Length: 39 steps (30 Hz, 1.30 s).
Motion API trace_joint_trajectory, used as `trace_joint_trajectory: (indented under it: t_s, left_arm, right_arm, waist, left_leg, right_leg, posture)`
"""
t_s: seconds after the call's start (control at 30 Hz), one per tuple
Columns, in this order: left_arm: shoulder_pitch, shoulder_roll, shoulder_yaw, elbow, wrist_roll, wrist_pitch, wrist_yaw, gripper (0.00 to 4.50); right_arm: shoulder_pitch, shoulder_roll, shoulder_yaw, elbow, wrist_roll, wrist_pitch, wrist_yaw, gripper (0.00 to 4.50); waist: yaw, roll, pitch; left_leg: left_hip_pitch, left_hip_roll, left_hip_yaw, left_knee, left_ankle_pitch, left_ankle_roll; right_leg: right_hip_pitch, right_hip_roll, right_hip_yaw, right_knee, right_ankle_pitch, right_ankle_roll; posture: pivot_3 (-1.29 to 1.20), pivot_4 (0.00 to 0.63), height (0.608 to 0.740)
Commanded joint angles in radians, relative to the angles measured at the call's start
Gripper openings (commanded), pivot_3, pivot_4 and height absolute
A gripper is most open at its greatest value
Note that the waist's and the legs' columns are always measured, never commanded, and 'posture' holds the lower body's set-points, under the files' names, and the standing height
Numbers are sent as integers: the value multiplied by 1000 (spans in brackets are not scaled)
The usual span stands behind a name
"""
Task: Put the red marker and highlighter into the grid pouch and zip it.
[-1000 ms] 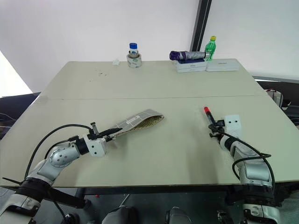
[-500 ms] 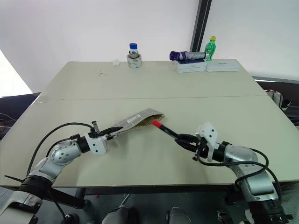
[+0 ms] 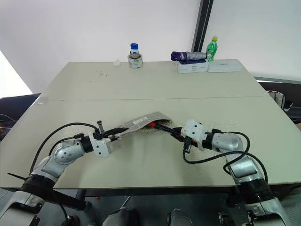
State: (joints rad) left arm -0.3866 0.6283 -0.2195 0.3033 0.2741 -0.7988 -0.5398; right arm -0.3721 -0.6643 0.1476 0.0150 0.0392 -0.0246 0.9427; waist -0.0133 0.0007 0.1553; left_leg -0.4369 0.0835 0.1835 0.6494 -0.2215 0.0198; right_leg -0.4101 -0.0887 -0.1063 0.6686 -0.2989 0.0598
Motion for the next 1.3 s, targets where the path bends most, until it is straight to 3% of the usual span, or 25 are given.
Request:
trace_joint_trajectory:
  t_s: [0.03,0.23,0.37,0.4,0.57,0.77,0.93,1.1,1.3]
  left_arm:
    - [-12,-2,-8,-62,-20,-6,-16,0]
    - [-21,-16,-11,-112,-68,27,-58,0]
    - [-16,-6,0,-122,-83,48,-76,0]
    - [-14,-5,3,-123,-85,53,-78,0]
    - [-8,-9,10,-132,-81,77,-75,0]
    - [-6,-32,19,-110,-49,124,-33,0]
    - [-10,-47,-4,-85,-26,131,-31,0]
    - [-50,-74,-22,-72,-4,135,-38,0]
    - [-93,-73,-48,-66,28,112,-45,0]
  right_arm:
    - [-74,-27,76,32,-88,-231,54,403]
    - [-175,17,121,172,-171,-476,-10,403]
    - [-175,36,103,180,-109,-457,6,403]
    - [-174,32,101,183,-117,-465,0,1428]
    - [-161,11,64,182,-140,-498,-60,3861]
    - [9,7,-71,-36,209,-213,-16,3861]
    - [185,37,-94,-292,445,111,-66,3861]
    - [272,49,48,-389,410,357,-120,3861]
    - [210,261,88,-282,411,432,-231,3861]
  waist:
    - [0,0,0]
    - [2,0,0]
    - [1,0,0]
    - [1,0,0]
    - [1,0,0]
    - [6,0,0]
    - [1,0,0]
    - [1,0,0]
    - [1,-1,0]
  left_leg:
    - [0,0,0,0,0,0]
    - [0,0,2,0,4,-7]
    - [0,0,3,0,4,-7]
    - [0,0,3,0,4,-7]
    - [0,0,3,0,4,-7]
    - [0,0,0,1,4,-7]
    - [0,1,-3,0,2,-3]
    - [0,1,-4,0,0,0]
    - [0,0,-4,1,0,0]
  right_leg:
    - [0,0,0,0,0,0]
    - [0,1,0,0,0,0]
    - [0,0,0,0,0,0]
    - [0,1,0,0,0,0]
    - [0,1,0,0,0,0]
    - [1,0,0,0,0,0]
    - [1,0,0,0,0,0]
    - [1,0,0,0,0,0]
    - [1,0,-1,0,0,0]
  posture:
    - [0,150,740]
    - [0,150,740]
    - [0,150,740]
    - [0,150,740]
    - [0,150,740]
    - [0,150,740]
    - [0,150,740]
    - [0,150,740]
    - [0,150,740]
